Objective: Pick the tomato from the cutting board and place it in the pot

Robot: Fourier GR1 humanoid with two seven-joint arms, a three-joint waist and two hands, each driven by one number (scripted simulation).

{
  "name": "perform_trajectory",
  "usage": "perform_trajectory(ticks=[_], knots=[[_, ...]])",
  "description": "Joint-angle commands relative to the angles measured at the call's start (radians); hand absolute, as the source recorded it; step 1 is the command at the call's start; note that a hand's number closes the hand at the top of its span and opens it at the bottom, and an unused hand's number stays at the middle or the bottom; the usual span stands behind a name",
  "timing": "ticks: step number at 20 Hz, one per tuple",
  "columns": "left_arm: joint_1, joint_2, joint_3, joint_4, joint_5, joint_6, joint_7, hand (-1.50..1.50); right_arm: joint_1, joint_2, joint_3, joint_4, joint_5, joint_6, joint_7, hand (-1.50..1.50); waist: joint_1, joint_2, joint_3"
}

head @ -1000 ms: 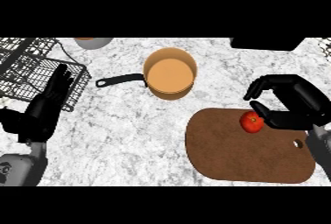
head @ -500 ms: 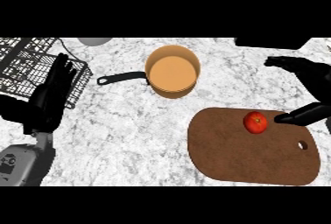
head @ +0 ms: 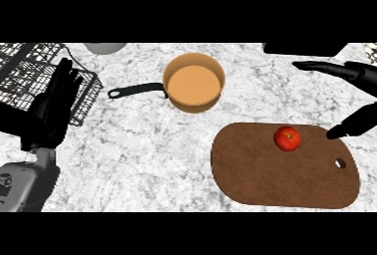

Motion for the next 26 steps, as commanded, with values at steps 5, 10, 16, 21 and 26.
perform_trajectory(ticks=[5, 10, 16, 21, 26], knots=[[0.016, -0.013, -0.001, -0.026, -0.013, 0.029, 0.041, 0.00, -0.087, -0.059, 0.246, -0.013, 0.279, 0.063, -0.172, -1.50, -0.030, -0.011, -0.002], [0.057, -0.001, 0.020, -0.044, -0.017, 0.006, 0.020, 0.00, -0.118, -0.004, 0.331, 0.024, 0.370, 0.022, -0.165, -1.50, -0.046, -0.015, -0.003], [0.072, -0.017, 0.017, -0.085, -0.048, 0.030, 0.052, 0.00, -0.127, 0.069, 0.353, 0.107, 0.403, -0.010, -0.179, -1.50, -0.053, -0.017, -0.003], [0.047, -0.046, 0.043, -0.004, -0.055, 0.009, -0.002, 0.00, -0.117, 0.126, 0.372, 0.199, 0.487, -0.091, -0.188, -1.50, -0.060, -0.016, -0.003], [0.123, -0.048, 0.060, -0.067, -0.069, -0.012, 0.013, 0.00, -0.096, 0.117, 0.324, 0.179, 0.566, -0.122, -0.157, -1.50, -0.066, -0.020, -0.003]])
